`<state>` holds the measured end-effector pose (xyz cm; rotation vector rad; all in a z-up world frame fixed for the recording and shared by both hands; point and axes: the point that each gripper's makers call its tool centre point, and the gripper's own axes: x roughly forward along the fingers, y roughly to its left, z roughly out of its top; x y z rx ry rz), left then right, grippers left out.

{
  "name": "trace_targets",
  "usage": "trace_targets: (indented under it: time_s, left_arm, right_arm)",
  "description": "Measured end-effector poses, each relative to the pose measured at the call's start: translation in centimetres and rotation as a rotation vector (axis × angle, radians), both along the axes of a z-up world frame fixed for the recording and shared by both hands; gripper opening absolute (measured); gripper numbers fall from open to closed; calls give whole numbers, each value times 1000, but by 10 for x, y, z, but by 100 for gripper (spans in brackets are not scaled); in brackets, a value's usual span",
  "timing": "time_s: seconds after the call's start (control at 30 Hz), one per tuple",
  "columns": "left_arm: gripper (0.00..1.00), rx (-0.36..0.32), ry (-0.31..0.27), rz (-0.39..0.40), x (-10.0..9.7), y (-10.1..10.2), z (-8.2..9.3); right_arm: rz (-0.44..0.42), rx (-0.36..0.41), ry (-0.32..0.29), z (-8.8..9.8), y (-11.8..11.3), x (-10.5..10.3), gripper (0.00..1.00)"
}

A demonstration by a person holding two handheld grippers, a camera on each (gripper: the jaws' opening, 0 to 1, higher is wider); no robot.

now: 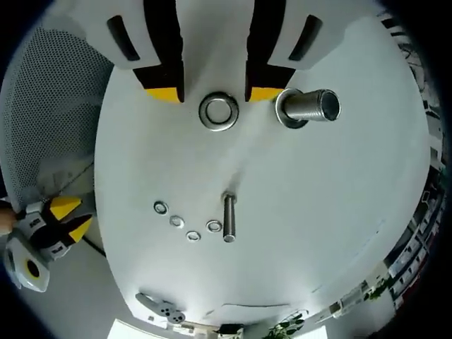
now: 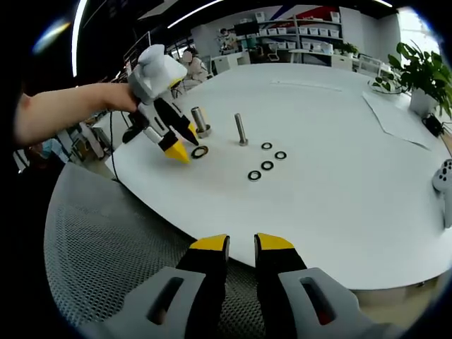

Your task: Place the washer onto the threaded stud by aligning its center hole with the stud, sliding it down to the base, and recovering from edge contact or off-axis alignment until the washer reaches the visible bottom stop.

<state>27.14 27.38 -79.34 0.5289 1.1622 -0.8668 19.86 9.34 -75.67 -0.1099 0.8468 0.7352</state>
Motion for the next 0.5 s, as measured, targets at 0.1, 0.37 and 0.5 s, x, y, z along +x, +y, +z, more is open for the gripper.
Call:
trace_targets:
  time_s: [0.1, 0.37, 0.5]
  left_arm:
    - [32, 14, -14, -16, 3, -2, -1]
    - [24, 90, -39, -133, 4, -3, -2]
    - [25, 98, -35, -160, 5, -4, -1]
  right_arm:
    - [0, 0, 0, 0, 0, 0, 17]
    - [6, -3, 2, 0, 0, 0, 17]
    - [6, -4, 2, -1, 1, 0, 17]
